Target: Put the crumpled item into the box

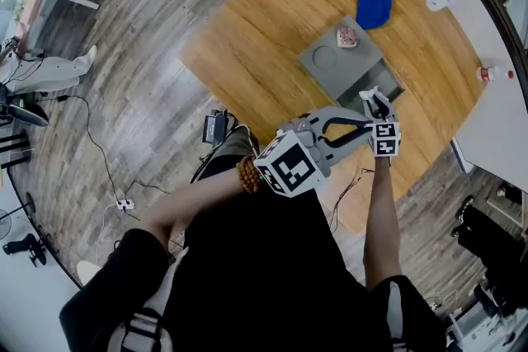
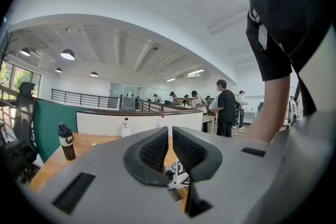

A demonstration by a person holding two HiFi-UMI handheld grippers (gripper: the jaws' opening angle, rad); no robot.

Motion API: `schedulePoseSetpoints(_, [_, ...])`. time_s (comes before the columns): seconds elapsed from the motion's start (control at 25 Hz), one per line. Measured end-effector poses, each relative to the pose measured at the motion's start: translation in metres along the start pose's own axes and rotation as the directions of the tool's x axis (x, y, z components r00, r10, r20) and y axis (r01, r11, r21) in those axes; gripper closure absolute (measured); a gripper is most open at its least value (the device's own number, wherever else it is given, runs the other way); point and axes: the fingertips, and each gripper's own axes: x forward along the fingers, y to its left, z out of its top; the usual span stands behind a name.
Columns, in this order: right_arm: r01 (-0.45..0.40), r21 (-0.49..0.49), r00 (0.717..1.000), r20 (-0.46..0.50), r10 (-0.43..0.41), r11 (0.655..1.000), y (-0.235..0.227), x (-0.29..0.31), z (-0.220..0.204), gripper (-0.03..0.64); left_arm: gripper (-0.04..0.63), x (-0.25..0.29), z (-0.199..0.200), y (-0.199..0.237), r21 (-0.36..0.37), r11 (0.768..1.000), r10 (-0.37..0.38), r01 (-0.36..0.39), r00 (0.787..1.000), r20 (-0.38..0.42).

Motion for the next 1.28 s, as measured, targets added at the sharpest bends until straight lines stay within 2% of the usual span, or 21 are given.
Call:
schedulePoseSetpoints(0.48, [-0.042,-0.027,0.996,-0.079,0.04,0.999,0.005,0.014,-0.016,0.492,0.554,-0.001,-0.002,0.002,0.016,1.0,0.013,-0.013,1.0,-0.006])
schedulePoseSetpoints(1.0, [-0.06,-0.013,0.994,-0.097,0.059,0.998,0.011,0.019,-0.019,0.479,0.554,-0.009,0.003,-0.007,0.024,1.0,0.004,-0.004,1.0,0.001])
schedulePoseSetpoints(1.28, [-0.058,0.008,0.993,-0.102,0.059,0.998,0.013,0.021,-0.019,0.429,0.554,-0.012,0.004,-0.008,0.023,1.0,-0.005,0.005,1.0,0.004])
